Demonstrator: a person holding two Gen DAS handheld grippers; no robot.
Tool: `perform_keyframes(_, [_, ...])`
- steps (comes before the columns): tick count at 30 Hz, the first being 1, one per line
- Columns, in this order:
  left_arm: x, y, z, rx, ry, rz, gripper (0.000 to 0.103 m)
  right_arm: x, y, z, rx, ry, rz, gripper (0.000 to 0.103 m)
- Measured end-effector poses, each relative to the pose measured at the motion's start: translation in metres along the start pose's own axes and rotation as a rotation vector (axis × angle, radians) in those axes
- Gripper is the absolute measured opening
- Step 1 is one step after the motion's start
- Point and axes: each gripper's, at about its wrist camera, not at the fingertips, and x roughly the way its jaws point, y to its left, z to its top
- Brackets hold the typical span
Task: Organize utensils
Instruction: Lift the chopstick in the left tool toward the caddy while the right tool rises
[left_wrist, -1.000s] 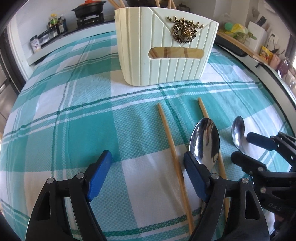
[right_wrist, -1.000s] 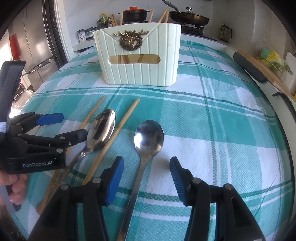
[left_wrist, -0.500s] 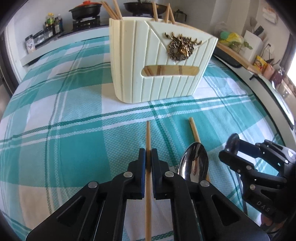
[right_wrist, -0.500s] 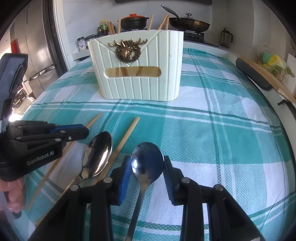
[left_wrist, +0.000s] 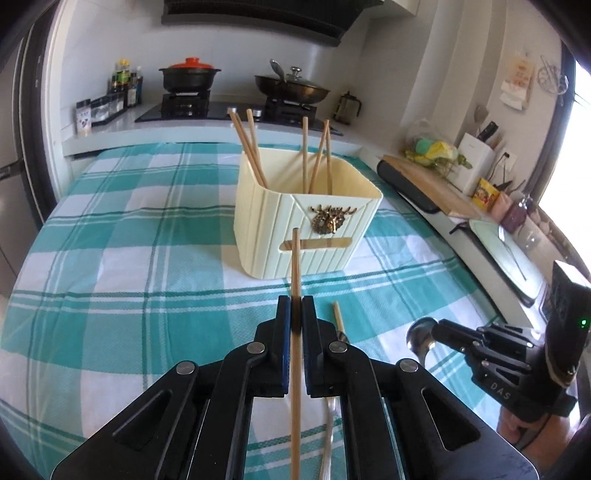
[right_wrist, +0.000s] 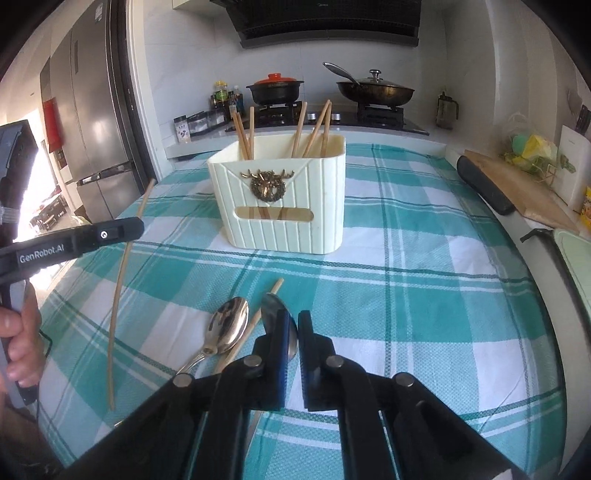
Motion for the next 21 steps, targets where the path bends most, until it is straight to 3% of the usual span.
perform_keyframes(7, [-0.018, 0.011, 0.003, -0.051, -0.022, -0.040, 0.003, -0.037, 0.005, 0.008, -0.050, -0.081, -0.018, 0.003])
perform_keyframes(14, [-0.047, 0.007, 0.020, -0.034, -0.089, -0.054, 0.004, -0.075, 0.016, 0.028, -0.124, -0.193, -0.077, 0.003])
perform_keyframes(21, [-0.046, 0.012, 0.036, -0.047, -0.123, -0.052, 0.003, -0.090, 0.015, 0.058, -0.150, -0.256, -0.091, 0.000])
